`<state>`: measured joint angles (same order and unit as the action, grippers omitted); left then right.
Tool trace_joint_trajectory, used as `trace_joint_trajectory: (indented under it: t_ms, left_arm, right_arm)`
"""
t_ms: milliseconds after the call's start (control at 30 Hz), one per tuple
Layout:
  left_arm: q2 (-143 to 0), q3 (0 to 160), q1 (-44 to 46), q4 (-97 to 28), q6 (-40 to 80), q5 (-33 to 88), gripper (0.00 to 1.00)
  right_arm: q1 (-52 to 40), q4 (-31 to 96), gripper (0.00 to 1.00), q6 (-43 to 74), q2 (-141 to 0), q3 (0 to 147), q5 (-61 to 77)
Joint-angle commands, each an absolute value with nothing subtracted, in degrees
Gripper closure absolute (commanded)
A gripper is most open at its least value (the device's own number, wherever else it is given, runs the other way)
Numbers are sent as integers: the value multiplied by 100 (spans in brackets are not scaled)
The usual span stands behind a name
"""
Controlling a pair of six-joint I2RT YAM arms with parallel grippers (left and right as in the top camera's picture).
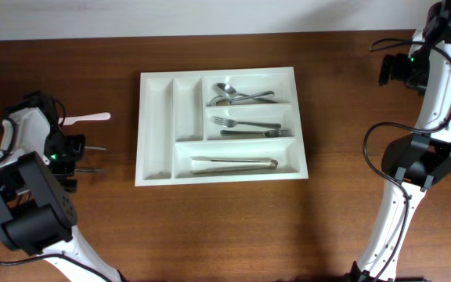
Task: Pack container
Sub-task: 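Lower the left gripper and align it over the large metal spoon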
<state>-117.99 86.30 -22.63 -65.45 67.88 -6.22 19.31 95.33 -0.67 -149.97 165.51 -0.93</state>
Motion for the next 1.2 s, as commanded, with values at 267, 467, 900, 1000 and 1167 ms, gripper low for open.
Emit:
trace_joint_trajectory:
  t_ms: [267,467,900,1000,1167]
  left_arm:
    - [-11841,8337,-2276,-5763,6141,-534,1]
    - [-11841,8329,-2279,-5758,6222,-534,1]
    - [-12178,8326,-2279,-5642,6117,-305,1]
    - [-12182,8326,-2279,-5642,6114,-296,1]
    - [-12182,8326,-2322,-5710,6117,-375,1]
  right_arm:
    - [1953,9515,1,-108,-14866,16514,-40]
    - [1953,9515,1,-108,-14866,16514,-40]
    - [1951,9515,1,-108,-14866,16514,-40]
    - [1953,9515,1,-108,-14866,16514,-40]
    - [1953,9515,1,-108,-14866,16514,-40]
